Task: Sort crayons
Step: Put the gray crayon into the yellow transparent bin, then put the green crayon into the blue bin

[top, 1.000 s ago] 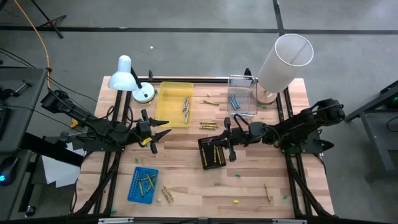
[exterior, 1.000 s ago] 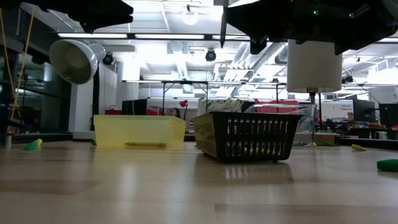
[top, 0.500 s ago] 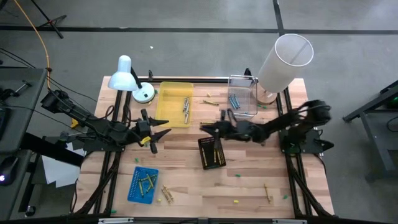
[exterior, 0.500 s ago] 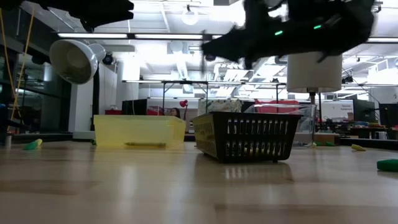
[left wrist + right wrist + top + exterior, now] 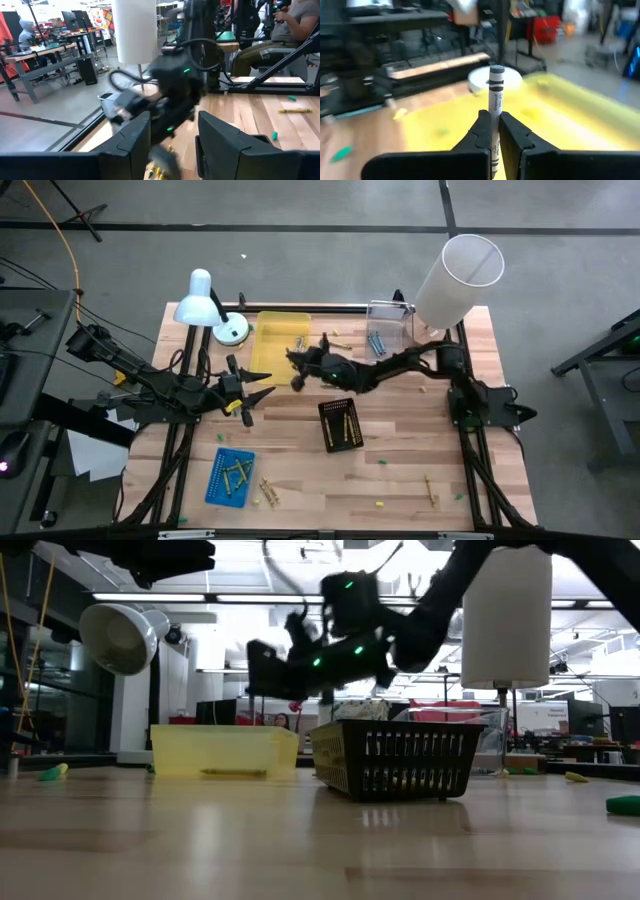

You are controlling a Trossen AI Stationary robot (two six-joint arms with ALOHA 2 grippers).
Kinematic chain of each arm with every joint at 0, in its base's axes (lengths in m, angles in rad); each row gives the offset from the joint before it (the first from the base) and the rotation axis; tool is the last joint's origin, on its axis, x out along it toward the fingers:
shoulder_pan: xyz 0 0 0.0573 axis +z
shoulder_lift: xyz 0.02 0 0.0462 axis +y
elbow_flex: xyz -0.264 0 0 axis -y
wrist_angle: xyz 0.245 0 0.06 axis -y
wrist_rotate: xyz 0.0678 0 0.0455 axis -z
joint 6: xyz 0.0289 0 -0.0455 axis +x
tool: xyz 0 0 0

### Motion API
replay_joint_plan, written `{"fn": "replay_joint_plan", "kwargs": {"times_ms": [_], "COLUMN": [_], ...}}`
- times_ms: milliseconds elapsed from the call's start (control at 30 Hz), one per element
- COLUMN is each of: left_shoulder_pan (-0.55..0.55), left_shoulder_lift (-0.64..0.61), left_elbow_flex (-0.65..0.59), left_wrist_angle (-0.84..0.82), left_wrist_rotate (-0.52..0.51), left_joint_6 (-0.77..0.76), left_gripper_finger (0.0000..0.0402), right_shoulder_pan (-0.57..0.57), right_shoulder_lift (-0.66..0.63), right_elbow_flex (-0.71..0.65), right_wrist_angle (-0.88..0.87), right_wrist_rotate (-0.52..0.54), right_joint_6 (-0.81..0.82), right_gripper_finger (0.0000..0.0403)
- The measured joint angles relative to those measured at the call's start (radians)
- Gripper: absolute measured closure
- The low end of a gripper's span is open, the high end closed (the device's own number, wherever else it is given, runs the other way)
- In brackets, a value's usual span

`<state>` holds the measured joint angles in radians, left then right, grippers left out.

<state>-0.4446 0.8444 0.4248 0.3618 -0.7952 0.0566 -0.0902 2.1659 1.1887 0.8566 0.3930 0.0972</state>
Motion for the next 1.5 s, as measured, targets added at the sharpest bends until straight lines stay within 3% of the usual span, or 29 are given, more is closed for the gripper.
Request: {"fn": "replay_joint_plan", "kwargs": {"times_ms": [167, 333, 567, 800, 1033, 1200, 1333, 1500], "left_shoulder_pan": [0.0, -0.001, -0.001, -0.001, -0.001, -0.001, -0.001, 0.001], "left_shoulder_lift": [0.0, 0.0, 0.0, 0.0, 0.0, 0.0, 0.0, 0.0], "left_elbow_flex": [0.0, 0.0, 0.0, 0.0, 0.0, 0.0, 0.0, 0.0], "left_wrist_angle": [-0.001, -0.002, 0.0, -0.011, -0.045, -0.06, -0.062, -0.061], "left_wrist_rotate": [0.0, 0.0, 0.0, 0.0, 0.0, 0.003, 0.011, 0.006], "left_joint_6": [-0.003, -0.003, -0.003, -0.003, -0.032, -0.056, -0.075, -0.079], "left_gripper_finger": [0.0247, 0.0247, 0.0247, 0.0247, 0.0247, 0.0247, 0.0247, 0.0247], "right_shoulder_pan": [-0.037, -0.041, -0.042, -0.043, -0.005, 0.056, 0.111, 0.207], "right_shoulder_lift": [0.051, 0.055, 0.055, -0.003, -0.102, -0.206, -0.333, -0.501], "right_elbow_flex": [0.089, 0.135, 0.169, 0.172, 0.167, 0.021, -0.204, -0.477], "right_wrist_angle": [-0.164, -0.295, -0.388, -0.515, -0.669, -0.599, -0.446, -0.226], "right_wrist_rotate": [-0.012, -0.028, -0.095, -0.112, -0.024, 0.036, 0.114, 0.131], "right_joint_6": [0.161, 0.19, 0.188, 0.031, -0.108, -0.158, -0.118, -0.051], "right_gripper_finger": [0.04, 0.0388, 0.0314, 0.022, 0.0197, 0.0199, 0.0199, 0.0199]}}
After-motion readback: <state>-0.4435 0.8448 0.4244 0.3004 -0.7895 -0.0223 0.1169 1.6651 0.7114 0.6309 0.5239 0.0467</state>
